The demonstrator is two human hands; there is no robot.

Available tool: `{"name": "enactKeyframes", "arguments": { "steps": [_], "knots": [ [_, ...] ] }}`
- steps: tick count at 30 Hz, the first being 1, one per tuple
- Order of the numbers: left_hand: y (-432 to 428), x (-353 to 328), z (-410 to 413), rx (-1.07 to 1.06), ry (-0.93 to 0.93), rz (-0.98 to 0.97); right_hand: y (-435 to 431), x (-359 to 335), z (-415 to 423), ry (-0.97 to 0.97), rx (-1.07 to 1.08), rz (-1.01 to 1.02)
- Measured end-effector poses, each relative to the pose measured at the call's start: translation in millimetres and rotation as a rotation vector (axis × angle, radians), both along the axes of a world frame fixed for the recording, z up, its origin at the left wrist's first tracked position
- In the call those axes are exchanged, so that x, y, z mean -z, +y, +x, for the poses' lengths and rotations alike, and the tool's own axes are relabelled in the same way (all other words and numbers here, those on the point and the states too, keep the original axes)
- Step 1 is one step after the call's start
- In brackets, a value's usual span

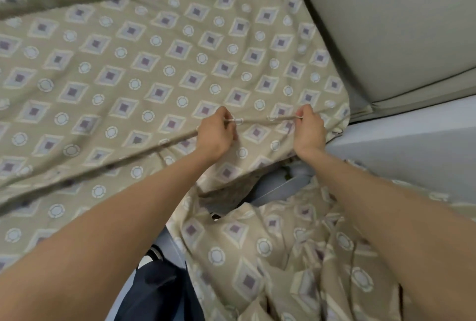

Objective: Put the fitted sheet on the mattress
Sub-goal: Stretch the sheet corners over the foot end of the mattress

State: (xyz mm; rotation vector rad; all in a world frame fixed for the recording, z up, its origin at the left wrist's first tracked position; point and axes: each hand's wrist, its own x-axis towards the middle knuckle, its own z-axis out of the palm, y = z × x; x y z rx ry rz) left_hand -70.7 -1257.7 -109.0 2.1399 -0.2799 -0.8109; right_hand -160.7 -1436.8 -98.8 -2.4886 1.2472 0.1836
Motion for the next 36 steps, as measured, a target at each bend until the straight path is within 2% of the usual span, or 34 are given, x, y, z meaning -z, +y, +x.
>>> {"name": "enactKeyframes", "arguments": {
  "steps": [4,9,17,24,28,30,33,36],
  "knots": [
    [-10.5,-2.6,5.9,-0.067,-0.07,-0.014,-8.6,-9.0,18.2,-0.145,0.022,-0.037],
    [-19.6,-5.4,19.4,-0.124,-0.03,-0.072,-17.0,-9.8,37.1,-0.229,0.126,0.04],
    [-20.4,-5.1,31.5,-0.177,-0.019,-0.071,-21.8,-9.6,62.1,-0.366,0.082,0.093],
    [-29.9,-3.8,22.8,-0.098,-0.115,0.075,-32.7,-4.5,55.8,-0.291,0.038,0.244],
    [-51.6,-13.0,18.4,0.105,-0.157,0.177,-57.1,-18.8,40.7,-0.216,0.243,0.114],
    [-65.0,-12.0,12.6,0.166,-0.147,0.185,-71.2,-16.8,28.3,-0.093,0.396,0.151],
    [-76.7,-3.8,6.0,0.1,-0.035,0.072,-87.1,-2.2,17.5,0.003,0.591,0.293],
    [-83.6,1.2,6.0,0.005,0.022,0.01,-102.7,14.0,7.4,-0.037,0.657,0.284]
  ]
}}
